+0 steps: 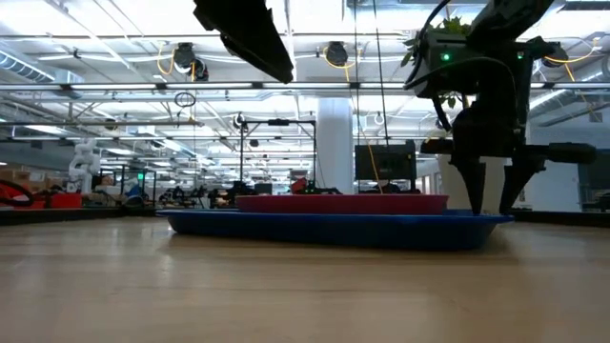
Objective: Pick and place plate/cup/fork/spoon on tray
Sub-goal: Adjust the blue tray
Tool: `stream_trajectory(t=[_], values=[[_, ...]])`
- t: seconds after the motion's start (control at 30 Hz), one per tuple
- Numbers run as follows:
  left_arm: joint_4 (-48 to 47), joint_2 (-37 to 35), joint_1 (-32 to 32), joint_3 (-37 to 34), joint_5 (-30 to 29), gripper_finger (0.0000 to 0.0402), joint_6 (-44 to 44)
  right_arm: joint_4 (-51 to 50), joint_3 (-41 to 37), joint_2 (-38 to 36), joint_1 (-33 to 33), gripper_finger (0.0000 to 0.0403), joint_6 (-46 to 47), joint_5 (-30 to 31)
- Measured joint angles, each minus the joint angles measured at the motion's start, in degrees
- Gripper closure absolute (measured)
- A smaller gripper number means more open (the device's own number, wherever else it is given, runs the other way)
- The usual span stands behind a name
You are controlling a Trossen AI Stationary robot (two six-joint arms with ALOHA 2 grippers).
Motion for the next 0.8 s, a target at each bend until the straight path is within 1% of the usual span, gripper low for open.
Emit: stream_trajectory(t=[0.1, 0.4, 0.53, 0.7, 0.8], values=[[0.0, 0.0, 0.0, 0.0, 0.0, 0.0234, 0.0, 1.2, -0.2, 0.0, 0.2, 0.0275, 0.6, 0.0], [0.0, 0.0, 0.0, 0.0, 0.0, 0.0234, 0.0, 2.5, -0.2, 0.0, 2.6, 0.0275, 10.2, -0.2], [0.1, 0.0, 0.0, 0.0, 0.0, 0.0234, -0.1, 5.4, -1.7, 0.0, 3.6, 0.0278, 13.7, -2.5], [0.1, 0.0, -0.1, 0.0, 0.0, 0.0234, -0.2, 8.4, -4.6, -0.2, 5.0, 0.0305, 13.7, -2.4], [0.1, 0.0, -0.1, 0.0, 0.0, 0.0234, -0.2, 8.7, -5.0, -0.2, 5.6, 0.0323, 13.5, -2.1]])
